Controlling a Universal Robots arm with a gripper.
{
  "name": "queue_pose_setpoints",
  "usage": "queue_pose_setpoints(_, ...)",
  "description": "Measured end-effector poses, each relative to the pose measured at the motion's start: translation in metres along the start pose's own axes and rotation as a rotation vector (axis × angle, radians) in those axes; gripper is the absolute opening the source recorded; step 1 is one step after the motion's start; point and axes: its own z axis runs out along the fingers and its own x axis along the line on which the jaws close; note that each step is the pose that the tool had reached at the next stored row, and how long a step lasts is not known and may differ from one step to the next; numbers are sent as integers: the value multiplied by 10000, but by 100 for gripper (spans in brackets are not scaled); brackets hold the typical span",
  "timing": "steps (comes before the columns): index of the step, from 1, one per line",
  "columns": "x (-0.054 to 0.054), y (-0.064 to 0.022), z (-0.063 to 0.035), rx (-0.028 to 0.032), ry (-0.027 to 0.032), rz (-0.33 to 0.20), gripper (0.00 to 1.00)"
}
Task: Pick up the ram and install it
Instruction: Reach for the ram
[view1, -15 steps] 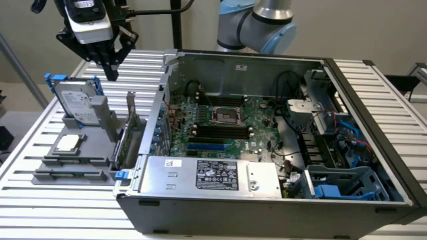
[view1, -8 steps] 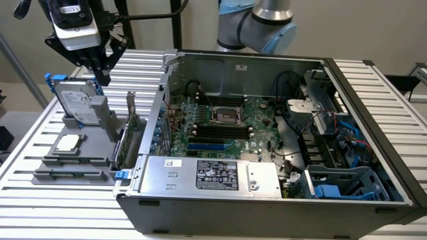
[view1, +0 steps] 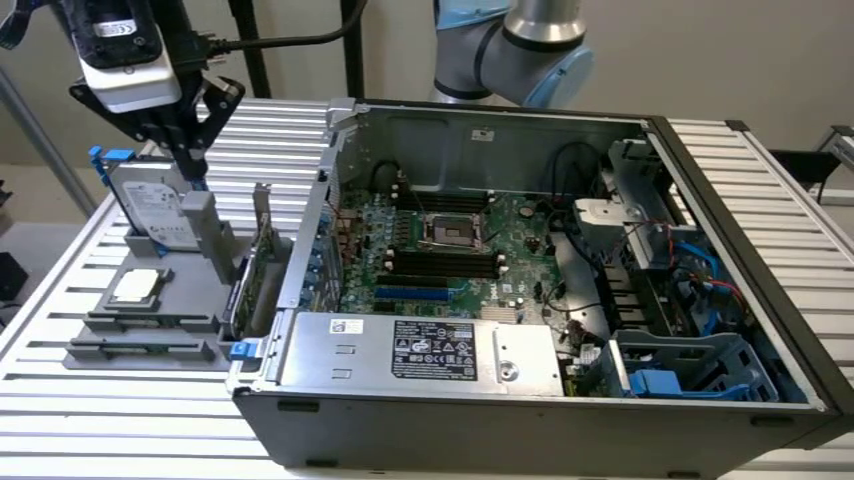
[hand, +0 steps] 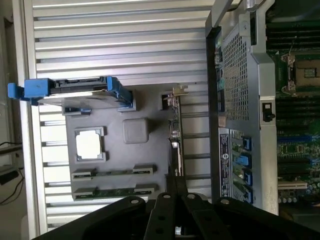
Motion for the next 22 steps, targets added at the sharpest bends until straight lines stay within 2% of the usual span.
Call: queue_pose_setpoints(22, 269, -414, 5, 5, 45, 1, 11)
